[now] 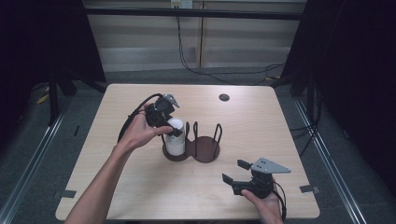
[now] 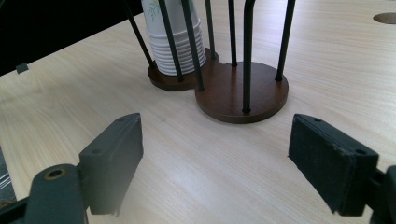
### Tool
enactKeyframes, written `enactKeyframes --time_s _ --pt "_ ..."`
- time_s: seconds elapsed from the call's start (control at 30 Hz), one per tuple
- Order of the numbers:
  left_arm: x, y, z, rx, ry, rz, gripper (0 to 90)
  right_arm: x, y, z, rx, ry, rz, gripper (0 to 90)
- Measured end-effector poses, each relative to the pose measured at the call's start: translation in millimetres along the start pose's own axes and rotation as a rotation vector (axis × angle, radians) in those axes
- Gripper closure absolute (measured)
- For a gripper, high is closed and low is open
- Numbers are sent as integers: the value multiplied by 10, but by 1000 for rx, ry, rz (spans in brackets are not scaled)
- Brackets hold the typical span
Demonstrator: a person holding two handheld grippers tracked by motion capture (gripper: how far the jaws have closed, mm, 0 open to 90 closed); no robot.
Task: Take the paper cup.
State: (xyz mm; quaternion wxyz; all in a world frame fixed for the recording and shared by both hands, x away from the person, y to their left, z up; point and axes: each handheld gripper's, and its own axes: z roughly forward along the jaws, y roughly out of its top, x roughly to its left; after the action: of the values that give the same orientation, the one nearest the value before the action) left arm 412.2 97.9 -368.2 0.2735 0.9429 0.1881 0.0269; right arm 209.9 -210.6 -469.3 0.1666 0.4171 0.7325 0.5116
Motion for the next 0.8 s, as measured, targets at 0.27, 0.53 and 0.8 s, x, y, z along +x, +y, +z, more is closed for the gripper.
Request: enactKeyframes --time_s 0.27,0.53,0.8 --pt "-11 11 -39 -10 7 -1 344 0 1 0 2 1 1 175" --pt "-15 10 -106 -34 0 -16 346 -1 0 3 3 1 4 175" --pt "-16 3 -163 -47 -1 -6 354 0 1 3 1 2 6 175"
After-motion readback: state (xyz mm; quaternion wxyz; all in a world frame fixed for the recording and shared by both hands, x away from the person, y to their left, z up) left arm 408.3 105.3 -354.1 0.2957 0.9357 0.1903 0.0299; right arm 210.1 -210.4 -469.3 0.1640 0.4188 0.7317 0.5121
